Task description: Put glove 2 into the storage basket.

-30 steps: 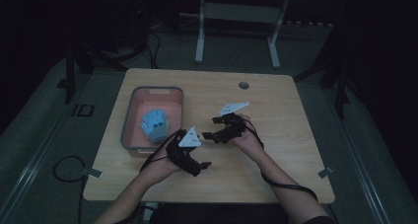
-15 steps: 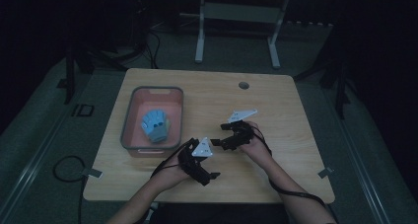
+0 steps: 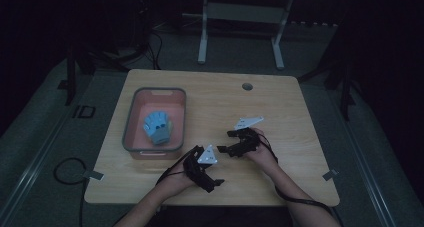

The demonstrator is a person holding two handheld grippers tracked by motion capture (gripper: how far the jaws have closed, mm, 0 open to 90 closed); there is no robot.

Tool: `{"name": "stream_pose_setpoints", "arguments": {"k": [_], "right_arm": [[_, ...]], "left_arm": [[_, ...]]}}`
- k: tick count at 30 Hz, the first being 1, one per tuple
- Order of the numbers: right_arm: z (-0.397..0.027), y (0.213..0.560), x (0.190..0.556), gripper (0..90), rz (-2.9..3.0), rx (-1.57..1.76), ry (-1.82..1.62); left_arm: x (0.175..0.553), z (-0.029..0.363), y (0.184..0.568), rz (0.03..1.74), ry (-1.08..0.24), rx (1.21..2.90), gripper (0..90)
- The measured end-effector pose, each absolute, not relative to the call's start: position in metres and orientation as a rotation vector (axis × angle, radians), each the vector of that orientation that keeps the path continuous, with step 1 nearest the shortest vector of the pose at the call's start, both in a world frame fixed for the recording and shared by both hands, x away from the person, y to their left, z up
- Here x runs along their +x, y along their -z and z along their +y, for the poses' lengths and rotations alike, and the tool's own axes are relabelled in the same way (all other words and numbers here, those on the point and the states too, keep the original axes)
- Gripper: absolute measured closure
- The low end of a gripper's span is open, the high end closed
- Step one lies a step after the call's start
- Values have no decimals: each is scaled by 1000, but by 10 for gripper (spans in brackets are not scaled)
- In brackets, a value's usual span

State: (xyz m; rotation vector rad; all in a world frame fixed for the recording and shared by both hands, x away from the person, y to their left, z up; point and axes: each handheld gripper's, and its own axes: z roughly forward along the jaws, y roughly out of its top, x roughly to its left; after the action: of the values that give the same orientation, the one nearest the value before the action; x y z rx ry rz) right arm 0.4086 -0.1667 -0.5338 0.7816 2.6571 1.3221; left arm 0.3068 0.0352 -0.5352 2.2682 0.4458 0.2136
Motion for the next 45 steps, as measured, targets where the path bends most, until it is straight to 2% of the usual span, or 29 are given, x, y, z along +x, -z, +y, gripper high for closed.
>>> {"name": "stream_pose_setpoints", "arguments": {"k": [15,45], "right_arm": [[-169,549,403,162,2661,794,-1318],[-165,557,401,162,2589,795,-1285]], "left_arm": [[305,35,554,473,-223,2283,22],[303,39,556,532,-258,2208,22]]}}
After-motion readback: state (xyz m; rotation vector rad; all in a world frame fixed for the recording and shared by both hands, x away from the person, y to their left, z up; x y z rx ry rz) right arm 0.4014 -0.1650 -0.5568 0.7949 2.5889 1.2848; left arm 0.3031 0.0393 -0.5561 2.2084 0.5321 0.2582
